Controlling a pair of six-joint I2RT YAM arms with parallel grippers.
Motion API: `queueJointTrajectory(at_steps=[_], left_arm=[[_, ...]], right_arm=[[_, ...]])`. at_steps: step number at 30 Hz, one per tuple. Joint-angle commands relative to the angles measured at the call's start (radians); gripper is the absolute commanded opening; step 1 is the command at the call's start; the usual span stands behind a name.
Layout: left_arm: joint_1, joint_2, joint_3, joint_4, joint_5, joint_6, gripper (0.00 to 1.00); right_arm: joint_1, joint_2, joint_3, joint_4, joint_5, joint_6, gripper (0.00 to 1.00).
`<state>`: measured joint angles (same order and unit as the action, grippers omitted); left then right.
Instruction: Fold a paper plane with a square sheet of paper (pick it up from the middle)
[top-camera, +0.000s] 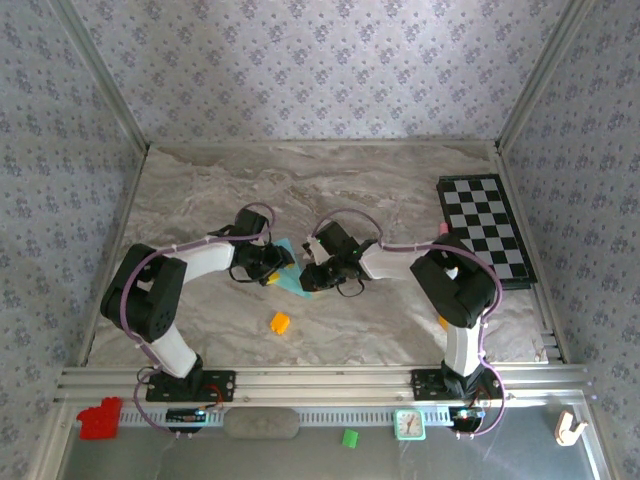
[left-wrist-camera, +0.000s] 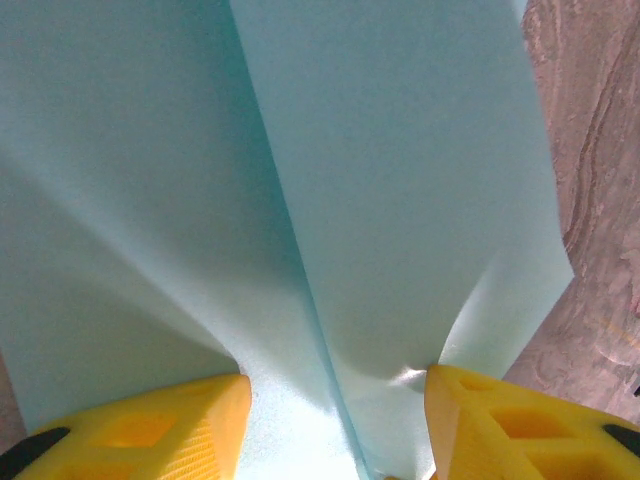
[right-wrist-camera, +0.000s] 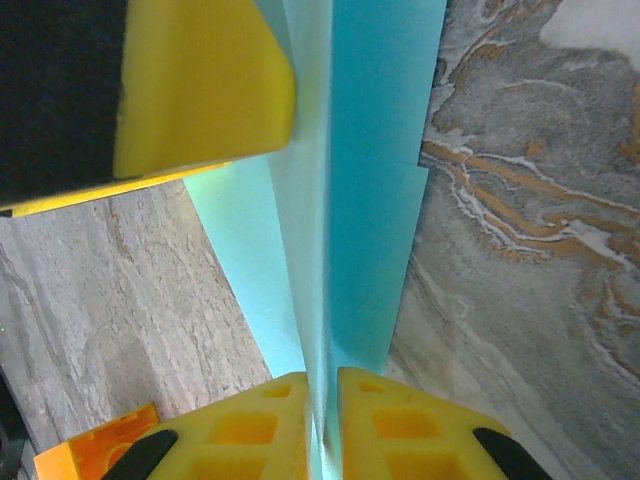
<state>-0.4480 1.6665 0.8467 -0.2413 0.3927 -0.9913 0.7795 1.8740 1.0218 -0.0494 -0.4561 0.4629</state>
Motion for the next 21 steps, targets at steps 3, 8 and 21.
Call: queueJointTrajectory(at_steps=[3, 8, 21], left_arm=[[-0.009, 0.045, -0.027, -0.102, -0.060, 0.017, 0.52], [-0.009, 0.040, -0.032, -0.101, -0.063, 0.016, 0.52], [-0.006, -0.095, 0.004, -0.063, -0.075, 0.043, 0.52]], right_arm=[[0.005, 0.021, 0.023, -0.020, -0.027, 0.013, 0.13], [0.004, 0.031, 0.025, -0.020, -0.042, 0.011, 0.12], [-0.009, 0.067, 0.027, -0.034, -0.058, 0.029, 0.10]])
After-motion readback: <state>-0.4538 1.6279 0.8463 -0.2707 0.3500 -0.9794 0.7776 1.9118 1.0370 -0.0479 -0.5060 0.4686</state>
